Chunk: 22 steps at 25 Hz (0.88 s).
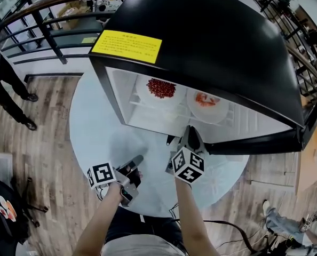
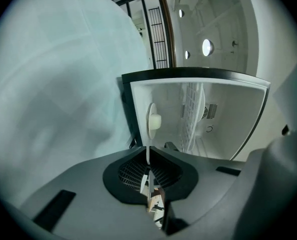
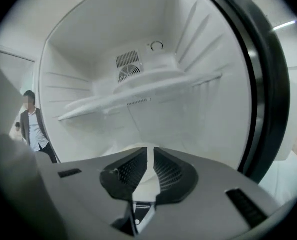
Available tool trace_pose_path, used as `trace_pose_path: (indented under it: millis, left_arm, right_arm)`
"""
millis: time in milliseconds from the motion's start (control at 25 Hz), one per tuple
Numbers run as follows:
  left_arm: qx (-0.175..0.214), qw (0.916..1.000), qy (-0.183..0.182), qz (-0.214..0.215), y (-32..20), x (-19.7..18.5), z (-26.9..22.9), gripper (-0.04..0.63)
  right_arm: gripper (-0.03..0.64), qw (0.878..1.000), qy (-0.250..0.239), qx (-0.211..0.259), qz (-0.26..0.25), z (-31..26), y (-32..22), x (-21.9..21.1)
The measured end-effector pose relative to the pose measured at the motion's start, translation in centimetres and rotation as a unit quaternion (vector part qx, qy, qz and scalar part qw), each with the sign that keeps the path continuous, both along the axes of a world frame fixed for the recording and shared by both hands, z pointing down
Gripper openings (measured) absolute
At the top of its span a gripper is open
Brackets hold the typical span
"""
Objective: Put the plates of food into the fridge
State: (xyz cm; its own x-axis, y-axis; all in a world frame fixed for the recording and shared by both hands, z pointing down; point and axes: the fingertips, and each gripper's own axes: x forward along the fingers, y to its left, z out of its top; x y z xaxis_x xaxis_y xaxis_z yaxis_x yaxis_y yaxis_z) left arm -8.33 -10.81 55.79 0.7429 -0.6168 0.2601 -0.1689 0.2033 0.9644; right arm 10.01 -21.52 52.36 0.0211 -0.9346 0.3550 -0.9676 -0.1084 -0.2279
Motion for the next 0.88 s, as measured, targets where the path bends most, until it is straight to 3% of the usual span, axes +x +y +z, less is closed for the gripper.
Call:
trace_pose_path:
  millis: [160, 240, 280, 360, 440, 560, 640, 760, 880]
  left_arm:
    - [0.091, 0.9945, -0.052, -0.002, -0.9, 0.3, -2.6, 0.018]
    - [0.168, 0.9795, -0.111, -0.003, -1.3, 0.3, -4.6, 0.017]
    - [0.210, 0.9671, -0.144, -0.004, -1.4, 0.3, -5.7, 0.017]
    - [0.290, 0.9346, -0.207, -0.005, -1.3, 0.6, -8.3, 0.017]
    - [0.356, 0.8948, -0.269, 0.000, -0.9, 1.3, -11.0, 0.008]
    - [0.437, 0.8277, -0.352, 0.010, -0.1, 2.5, -14.6, 0.008]
    - [0.471, 0.7948, -0.383, 0.006, 0.7, 3.2, -16.6, 0.008]
    - [0.493, 0.7674, -0.410, -0.011, 1.9, 3.7, -18.3, 0.008]
    - [0.501, 0.7553, -0.422, -0.021, 2.6, 3.9, -19.1, 0.008]
  right_arm:
    - [0.041, 0.996, -0.001, 0.080, -0.032, -5.9, 3.2, -0.6]
    - [0.033, 0.993, -0.001, 0.108, -0.045, -8.3, 5.0, -1.0]
    - [0.029, 0.992, 0.001, 0.118, -0.053, -9.3, 5.9, -1.2]
    - [0.023, 0.989, 0.008, 0.132, -0.069, -10.9, 7.8, -1.7]
    - [0.020, 0.986, 0.015, 0.141, -0.083, -12.1, 9.6, -2.1]
    - [0.017, 0.984, 0.016, 0.153, -0.093, -13.3, 11.8, -2.9]
    - [0.017, 0.982, 0.009, 0.160, -0.101, -13.9, 12.9, -3.4]
    - [0.015, 0.978, 0.018, 0.171, -0.119, -14.7, 14.1, -4.3]
    - [0.014, 0.975, 0.022, 0.181, -0.124, -15.4, 14.7, -4.6]
